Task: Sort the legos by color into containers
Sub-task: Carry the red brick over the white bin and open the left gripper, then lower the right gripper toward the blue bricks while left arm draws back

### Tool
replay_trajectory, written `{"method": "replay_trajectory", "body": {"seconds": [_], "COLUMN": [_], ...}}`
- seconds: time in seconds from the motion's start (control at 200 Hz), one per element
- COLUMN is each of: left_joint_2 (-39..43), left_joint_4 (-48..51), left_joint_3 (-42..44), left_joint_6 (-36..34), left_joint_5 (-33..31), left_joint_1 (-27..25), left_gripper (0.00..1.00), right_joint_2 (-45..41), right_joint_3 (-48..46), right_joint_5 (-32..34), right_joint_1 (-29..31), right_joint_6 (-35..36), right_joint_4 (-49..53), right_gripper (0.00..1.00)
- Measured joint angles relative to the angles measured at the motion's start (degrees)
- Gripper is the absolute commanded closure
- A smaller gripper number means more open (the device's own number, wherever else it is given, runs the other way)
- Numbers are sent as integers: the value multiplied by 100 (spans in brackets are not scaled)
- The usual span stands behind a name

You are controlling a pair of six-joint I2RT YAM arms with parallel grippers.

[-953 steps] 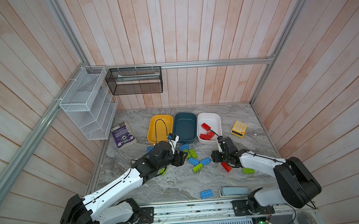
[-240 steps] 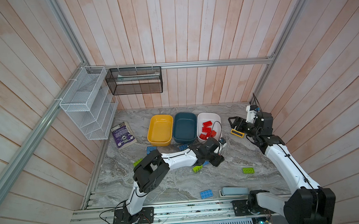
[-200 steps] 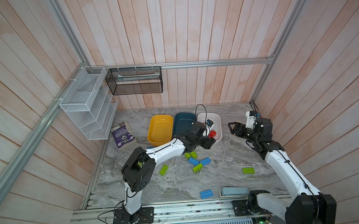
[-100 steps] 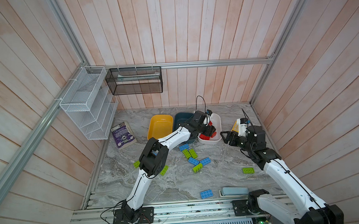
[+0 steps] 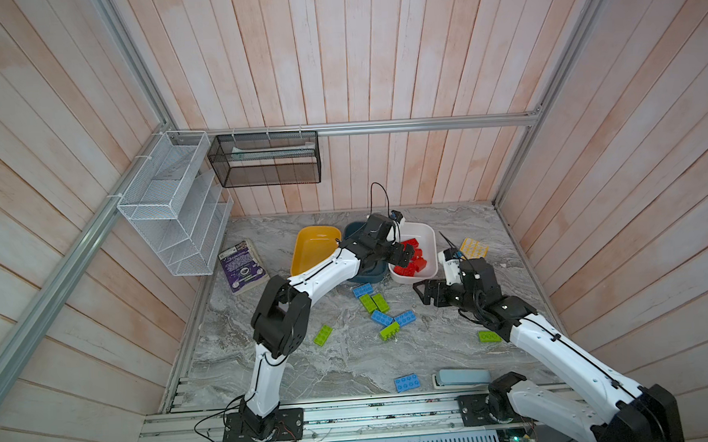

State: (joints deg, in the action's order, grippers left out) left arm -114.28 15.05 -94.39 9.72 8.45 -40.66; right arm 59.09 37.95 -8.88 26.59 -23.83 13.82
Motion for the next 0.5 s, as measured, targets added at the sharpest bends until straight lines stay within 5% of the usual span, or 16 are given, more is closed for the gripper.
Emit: {"method": "replay_trajectory", "body": {"seconds": [0.225, 0.5], "left_joint_2": [2487, 4070], "left_joint_4": [-922, -1119], "left_joint_3": [2374, 4647], "left_joint_6": [476, 1043], "left_joint_5": [-168, -334], "left_joint_1": [2, -17], "left_gripper": [4, 4], "right_joint_2": [942, 1788], "right_joint_3": [-463, -417], "right_joint_5": [374, 809], "right_joint_1": [452, 780], "right_joint_6": [2, 28], "right_joint_4": [-48, -358], "right_gripper": [4, 5]}}
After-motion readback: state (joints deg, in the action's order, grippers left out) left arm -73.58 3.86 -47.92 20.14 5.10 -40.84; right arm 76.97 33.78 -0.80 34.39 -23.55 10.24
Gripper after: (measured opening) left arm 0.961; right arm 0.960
